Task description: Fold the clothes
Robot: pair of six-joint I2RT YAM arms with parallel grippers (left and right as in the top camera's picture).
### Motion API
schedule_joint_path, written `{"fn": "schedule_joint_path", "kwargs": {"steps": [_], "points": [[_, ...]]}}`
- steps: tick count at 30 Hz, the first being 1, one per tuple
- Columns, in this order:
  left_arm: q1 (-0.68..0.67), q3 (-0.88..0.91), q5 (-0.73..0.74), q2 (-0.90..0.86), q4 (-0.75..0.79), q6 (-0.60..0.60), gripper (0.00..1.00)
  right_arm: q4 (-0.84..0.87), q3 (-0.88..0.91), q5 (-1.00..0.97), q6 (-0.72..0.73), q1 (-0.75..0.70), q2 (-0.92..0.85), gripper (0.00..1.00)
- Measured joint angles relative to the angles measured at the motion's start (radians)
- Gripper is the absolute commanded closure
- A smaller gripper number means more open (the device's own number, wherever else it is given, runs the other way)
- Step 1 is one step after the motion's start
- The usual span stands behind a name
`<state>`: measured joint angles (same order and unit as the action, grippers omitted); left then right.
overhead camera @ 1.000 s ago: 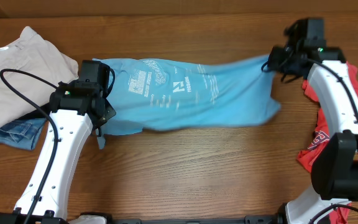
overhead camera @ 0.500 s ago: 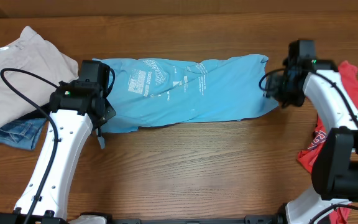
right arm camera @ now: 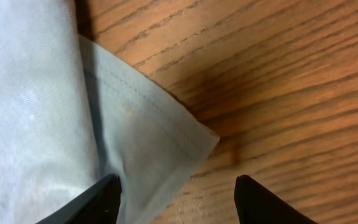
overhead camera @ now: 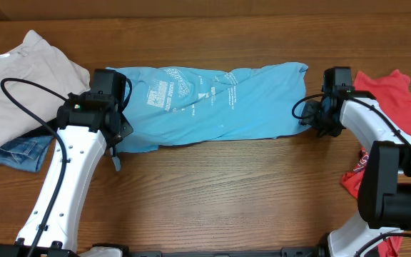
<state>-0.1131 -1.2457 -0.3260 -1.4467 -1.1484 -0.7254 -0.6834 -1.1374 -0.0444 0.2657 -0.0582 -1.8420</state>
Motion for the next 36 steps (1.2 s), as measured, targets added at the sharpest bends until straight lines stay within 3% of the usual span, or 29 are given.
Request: {"fn": "schedule_joint_path", "kwargs": {"steps": [7,13,17,22,29,36], "points": [[0.0,0.0,0.0,0.0,0.0,0.0,0.96,0.089,0.062,-0.001,0.051,0.0,0.0,0.41],[0.0,0.0,0.0,0.0,0.0,0.0,0.96,0.15,0.074,0.003,0.069,0.0,0.0,0.58],[0.0,0.0,0.0,0.0,0.0,0.0,0.96,0.163,0.075,0.004,0.079,0.0,0.0,0.8],[0.0,0.0,0.0,0.0,0.0,0.0,0.96,0.162,0.079,0.003,0.074,0.0,0.0,0.96],[0.0,0.0,0.0,0.0,0.0,0.001,0.96,0.148,0.079,0.022,0.075,0.0,0.0,0.96],[0.0,0.0,0.0,0.0,0.0,0.027,0.96,-0.014,0.026,0.041,0.074,-0.007,0.024,0.96]]}}
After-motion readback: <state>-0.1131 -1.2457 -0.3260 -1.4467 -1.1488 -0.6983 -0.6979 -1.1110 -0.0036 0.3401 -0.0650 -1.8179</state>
